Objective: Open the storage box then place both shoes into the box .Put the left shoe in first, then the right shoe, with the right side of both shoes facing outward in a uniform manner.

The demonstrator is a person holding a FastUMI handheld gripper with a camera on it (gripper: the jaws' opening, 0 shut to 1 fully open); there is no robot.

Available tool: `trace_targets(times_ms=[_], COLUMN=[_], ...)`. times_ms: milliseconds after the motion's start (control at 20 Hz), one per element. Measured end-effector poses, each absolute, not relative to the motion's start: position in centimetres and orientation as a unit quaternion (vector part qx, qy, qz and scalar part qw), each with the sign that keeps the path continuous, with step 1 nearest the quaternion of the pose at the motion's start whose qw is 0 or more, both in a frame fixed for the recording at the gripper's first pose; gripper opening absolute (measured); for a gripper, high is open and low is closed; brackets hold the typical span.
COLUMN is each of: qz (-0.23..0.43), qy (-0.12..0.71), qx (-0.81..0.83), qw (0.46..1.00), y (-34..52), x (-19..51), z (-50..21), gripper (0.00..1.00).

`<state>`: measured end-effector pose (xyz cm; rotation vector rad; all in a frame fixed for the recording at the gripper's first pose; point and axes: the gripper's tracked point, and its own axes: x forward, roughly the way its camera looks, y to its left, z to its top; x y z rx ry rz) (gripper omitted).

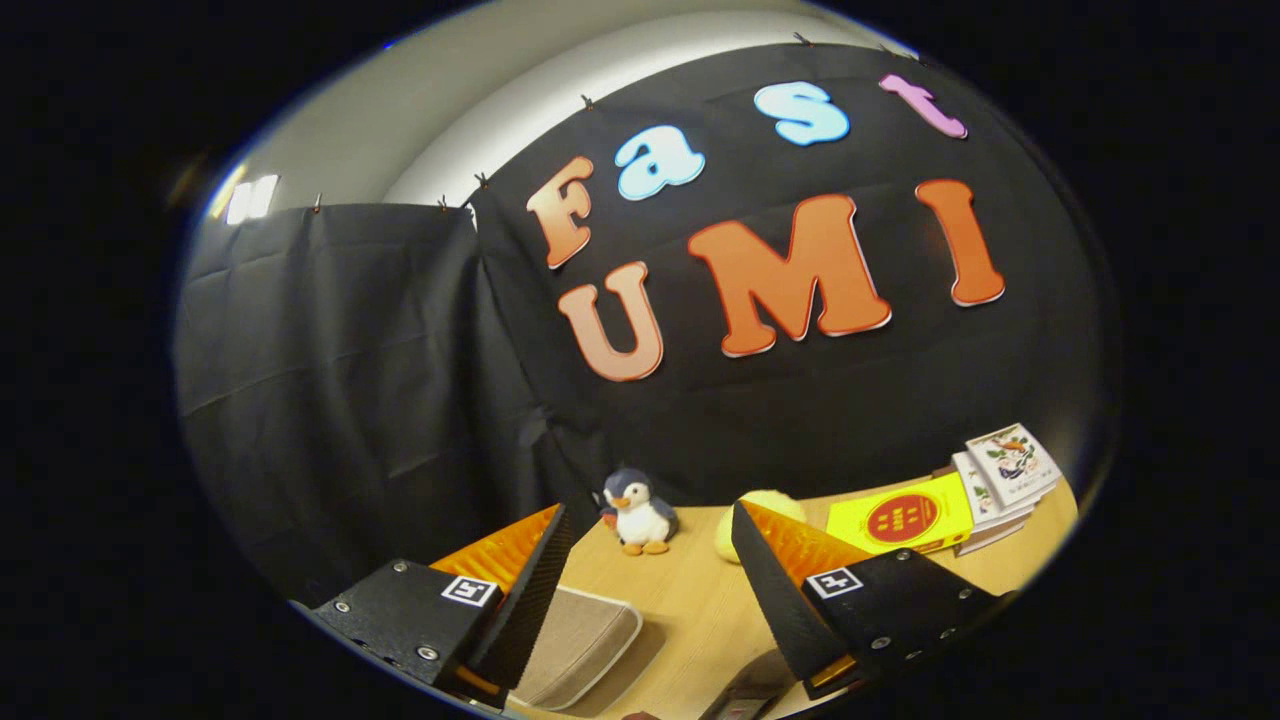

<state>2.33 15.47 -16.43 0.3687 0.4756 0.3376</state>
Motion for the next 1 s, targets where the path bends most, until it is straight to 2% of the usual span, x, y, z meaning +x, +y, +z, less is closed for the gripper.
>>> trace_targets(times_ms=[200,600,1000], qz=[0.21,0.253,0.258], qy=[0.325,0.472,0.546], qx=[0.226,0.312,0.34], qw=[0.894,0.785,0.721], y=[19.7,26.2,29.6], x=[-0.3,-5.2,-7.9], z=[-21.7,-31.1,-38.1], gripper=[0.96,0.96,0.97])
